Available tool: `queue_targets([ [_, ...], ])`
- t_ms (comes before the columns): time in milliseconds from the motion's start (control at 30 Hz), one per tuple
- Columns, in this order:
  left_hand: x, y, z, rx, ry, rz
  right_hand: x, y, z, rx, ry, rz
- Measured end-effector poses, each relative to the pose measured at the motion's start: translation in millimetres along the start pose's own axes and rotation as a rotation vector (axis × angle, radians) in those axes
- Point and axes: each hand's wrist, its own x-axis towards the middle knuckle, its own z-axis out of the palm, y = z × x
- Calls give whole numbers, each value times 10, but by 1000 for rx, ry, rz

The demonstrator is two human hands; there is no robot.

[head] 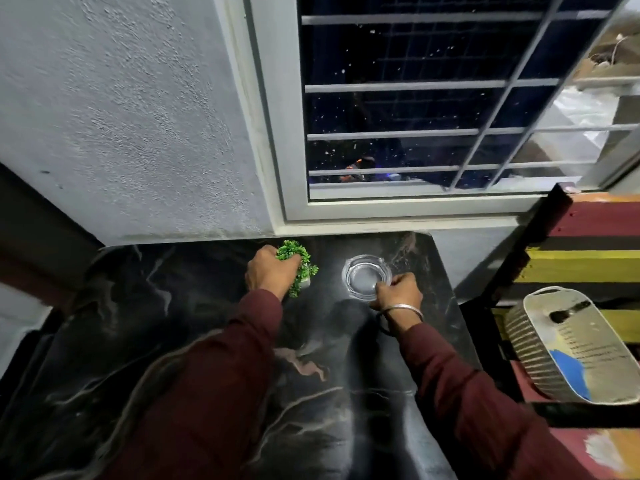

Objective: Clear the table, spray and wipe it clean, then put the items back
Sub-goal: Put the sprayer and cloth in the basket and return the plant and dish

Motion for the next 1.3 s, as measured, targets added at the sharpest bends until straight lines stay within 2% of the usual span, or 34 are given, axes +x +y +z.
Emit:
queue_targets([
  [167,392,-85,270,-131,-12,-65,221,-13,225,-32,-13,-35],
  [300,564,-90,406,-142,-30,-42,375,-38,388,-65,-10,-57],
  [700,740,-149,627,-23,-45,42,554,45,684,-82,-17,-114],
  [867,669,-206,606,98,-70,119,573,89,717,-69,12,-125],
  [967,618,-265,581,140,4,181,579,104,713,-59,21,-114],
  [1133,751,-598,577,-239,93,137,617,158,725,-47,41,-128],
  [1200,859,-792,626,-199,-18,131,655,186,738,-46,46,-145],
  [1300,909,-956,733,-139,-242,232,712,220,760,-39,58,-165],
])
